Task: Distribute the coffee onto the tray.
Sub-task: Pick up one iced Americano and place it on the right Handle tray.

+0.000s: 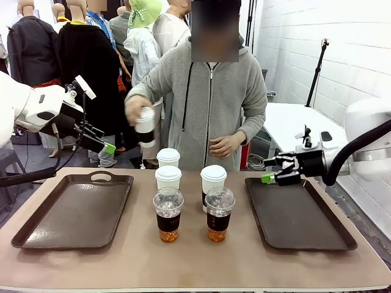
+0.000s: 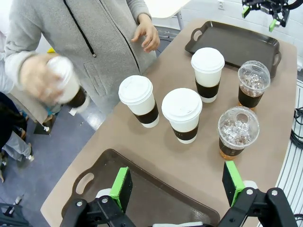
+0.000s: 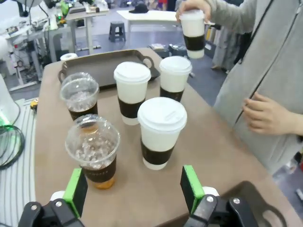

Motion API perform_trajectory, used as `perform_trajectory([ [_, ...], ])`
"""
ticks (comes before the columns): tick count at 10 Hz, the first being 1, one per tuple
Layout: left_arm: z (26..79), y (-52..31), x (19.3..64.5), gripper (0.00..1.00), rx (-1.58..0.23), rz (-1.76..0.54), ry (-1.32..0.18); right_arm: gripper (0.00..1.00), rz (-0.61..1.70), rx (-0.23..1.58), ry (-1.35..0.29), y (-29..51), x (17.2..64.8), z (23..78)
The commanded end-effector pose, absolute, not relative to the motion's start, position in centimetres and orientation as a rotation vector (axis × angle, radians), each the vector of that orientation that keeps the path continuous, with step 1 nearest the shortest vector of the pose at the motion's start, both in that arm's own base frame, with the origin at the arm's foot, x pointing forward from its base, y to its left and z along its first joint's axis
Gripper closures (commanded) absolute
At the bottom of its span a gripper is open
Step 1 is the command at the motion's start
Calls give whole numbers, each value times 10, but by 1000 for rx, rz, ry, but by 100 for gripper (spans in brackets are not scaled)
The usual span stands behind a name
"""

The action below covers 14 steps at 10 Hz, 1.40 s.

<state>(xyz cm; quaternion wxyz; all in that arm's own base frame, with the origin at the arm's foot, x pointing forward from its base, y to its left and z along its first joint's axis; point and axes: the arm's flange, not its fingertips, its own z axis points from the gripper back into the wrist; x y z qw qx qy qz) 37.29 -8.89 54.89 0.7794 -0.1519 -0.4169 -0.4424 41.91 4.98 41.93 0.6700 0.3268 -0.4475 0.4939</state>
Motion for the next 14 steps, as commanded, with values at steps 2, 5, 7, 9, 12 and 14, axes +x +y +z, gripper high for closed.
perform_trajectory([
  [2, 547, -87, 375, 0, -339, -962, -903, 0, 1121, 713, -944, 54, 430, 401],
  [5, 547, -87, 375, 0, -339, -962, -903, 0, 1103, 758, -943, 51, 424, 388],
  [7, 547, -87, 375, 0, -339, -962, -903, 0, 1103, 758, -943, 51, 424, 388],
  [9, 547, -87, 375, 0, -339, -962, -903, 0, 1103, 758, -943, 51, 424, 388],
  [12, 547, -87, 375, 0, -339, -962, -903, 0, 1171, 852, -925, 47, 431, 357],
  [14, 547, -87, 375, 0, -339, -962, -903, 0, 1210, 897, -925, 48, 432, 331],
])
